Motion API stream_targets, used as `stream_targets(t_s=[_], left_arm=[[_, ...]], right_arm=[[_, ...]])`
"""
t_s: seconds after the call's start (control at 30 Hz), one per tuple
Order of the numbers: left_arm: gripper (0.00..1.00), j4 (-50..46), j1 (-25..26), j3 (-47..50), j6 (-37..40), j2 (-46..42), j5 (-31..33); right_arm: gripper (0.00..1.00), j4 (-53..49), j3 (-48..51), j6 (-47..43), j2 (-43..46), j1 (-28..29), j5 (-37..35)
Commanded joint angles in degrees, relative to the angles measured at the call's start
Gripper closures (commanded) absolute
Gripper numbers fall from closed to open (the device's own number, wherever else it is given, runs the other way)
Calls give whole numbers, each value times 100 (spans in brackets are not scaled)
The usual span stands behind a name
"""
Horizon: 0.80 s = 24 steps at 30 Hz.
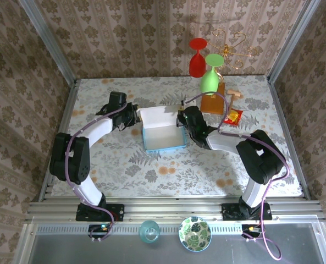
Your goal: Fold the paper box
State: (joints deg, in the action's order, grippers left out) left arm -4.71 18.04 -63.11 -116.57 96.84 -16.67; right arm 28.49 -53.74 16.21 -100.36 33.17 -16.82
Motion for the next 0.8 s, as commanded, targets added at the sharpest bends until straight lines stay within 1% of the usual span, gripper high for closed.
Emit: stream_targets(t_s=[0.0,0.17,0.37,0.63,0.77], left_arm=[[68,175,326,-258,53,-5,-482],[69,379,354,85,310,-201,-553],[73,1209,375,531,451,-274,-631],[74,1230,382,953,1280,-584,-752],[74,1353,437,1238,1459,-713,-736]], right_arm=[[100,558,121,181,-60,322,522],[100,841,277,185,-90,278,551],[100,1087,462,341,-85,269,574],[100,1291,779,243,19,278,664],[100,1367,920,126,81,285,693]])
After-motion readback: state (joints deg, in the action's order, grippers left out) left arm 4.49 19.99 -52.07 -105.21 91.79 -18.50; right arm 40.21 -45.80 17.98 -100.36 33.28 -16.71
